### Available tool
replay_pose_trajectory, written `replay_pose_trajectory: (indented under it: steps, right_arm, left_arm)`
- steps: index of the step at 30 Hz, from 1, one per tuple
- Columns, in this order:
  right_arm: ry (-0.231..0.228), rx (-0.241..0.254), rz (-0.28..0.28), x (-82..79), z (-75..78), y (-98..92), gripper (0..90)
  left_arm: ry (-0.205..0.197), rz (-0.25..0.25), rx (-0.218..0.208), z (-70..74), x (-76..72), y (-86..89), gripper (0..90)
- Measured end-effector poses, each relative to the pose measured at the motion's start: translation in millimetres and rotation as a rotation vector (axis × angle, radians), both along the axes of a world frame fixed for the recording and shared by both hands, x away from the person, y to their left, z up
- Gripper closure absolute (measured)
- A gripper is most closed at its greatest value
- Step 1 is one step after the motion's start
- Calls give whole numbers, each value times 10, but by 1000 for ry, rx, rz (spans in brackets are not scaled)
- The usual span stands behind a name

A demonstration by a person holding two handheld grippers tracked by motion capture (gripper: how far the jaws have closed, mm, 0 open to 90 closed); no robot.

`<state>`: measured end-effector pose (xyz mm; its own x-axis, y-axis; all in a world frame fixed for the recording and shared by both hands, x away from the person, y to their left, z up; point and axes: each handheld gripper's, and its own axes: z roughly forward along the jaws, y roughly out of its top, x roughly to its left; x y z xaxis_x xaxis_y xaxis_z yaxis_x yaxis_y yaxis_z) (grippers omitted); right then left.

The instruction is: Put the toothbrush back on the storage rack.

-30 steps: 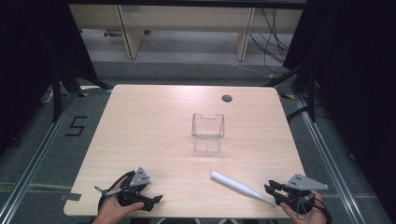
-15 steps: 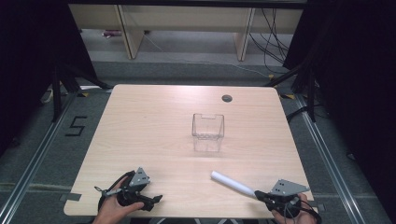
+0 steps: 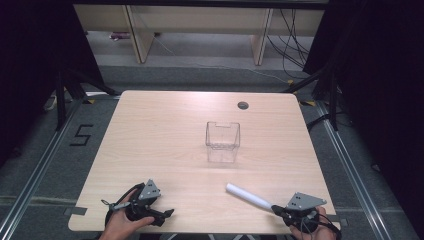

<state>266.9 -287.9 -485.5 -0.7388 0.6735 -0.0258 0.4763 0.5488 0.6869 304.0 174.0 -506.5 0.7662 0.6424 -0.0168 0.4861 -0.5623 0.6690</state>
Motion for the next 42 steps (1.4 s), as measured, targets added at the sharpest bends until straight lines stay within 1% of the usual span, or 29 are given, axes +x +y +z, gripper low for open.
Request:
replay_pose_trajectory:
  steps: [3,4,8,10,12,14,15,18,21,22,23,24,25,26,27,28,29,30,31,32,33,34,36,40,42]
  right_arm:
    - [-8,-8,0,3,-6,4,899]
    - [18,-12,-7,-8,-4,12,899]
    - [6,-27,-7,-5,-8,11,899]
    - [21,-41,-7,-13,-23,26,899]
    - [19,-50,2,-6,-28,24,899]
    - [26,-61,-14,-10,-40,32,899]
    - [21,-72,-9,5,-36,13,899]
    - [21,-75,-16,8,-35,-1,899]
    - [21,-80,-24,18,-46,-14,899]
    - [14,-82,-22,32,-46,-22,898]
    - [32,-78,-39,31,-42,-23,899]
    - [32,-78,-39,31,-42,-23,899]
    - [17,-86,-26,64,-49,-38,898]
    - [17,-86,-26,64,-49,-38,898]
    - [16,-88,-45,72,-49,-41,898]
    - [16,-88,-45,72,-49,-41,898]
    - [29,-85,-49,76,-48,-42,898]
    - [9,-86,-46,98,-48,-46,898]
    - [24,-87,-59,106,-43,-49,898]
    - [24,-87,-59,106,-43,-49,898]
    - [14,-93,-54,123,-42,-55,898]
    - [26,-89,-67,126,-41,-50,898]
    - [8,-94,-66,161,-49,-61,898]
    - [13,-103,-78,192,-55,-69,898]
    - [9,-108,-73,215,-55,-81,898]
  left_arm:
    - [3,-2,-5,-1,-4,-4,156]
    - [1,-1,-1,-1,-1,-3,156]
    - [0,-1,-1,0,-1,-2,156]
    - [4,-3,-7,0,-5,-3,156]
    - [0,-2,0,0,-2,-1,156]
    - [0,-4,2,1,-2,1,156]
    - [2,-2,-4,0,-5,-2,156]
    - [0,-2,1,1,-2,-2,156]
    - [5,-4,-6,-3,-6,-7,156]
    - [5,-5,-5,-3,-5,-8,156]
    - [5,-6,-5,-3,-4,-8,156]
    - [5,-6,-5,-3,-4,-8,156]
    - [10,0,-8,-5,-8,-12,156]
    - [10,0,-8,-5,-8,-12,156]
    - [2,-7,0,-2,-1,-7,156]
    - [2,-7,0,-2,-1,-7,156]
    - [5,-8,-3,-2,-4,-8,156]
    - [5,-6,-4,-4,-4,-8,156]
    - [6,-8,-3,-4,-3,-7,156]
    - [6,-8,-3,-4,-3,-7,156]
    - [11,-10,11,1,6,-3,156]
    - [9,-10,11,0,7,-4,156]
    - [2,-5,5,-9,3,-9,156]
    - [4,-5,4,-7,3,-6,156]
    - [3,-5,3,-6,4,-7,156]
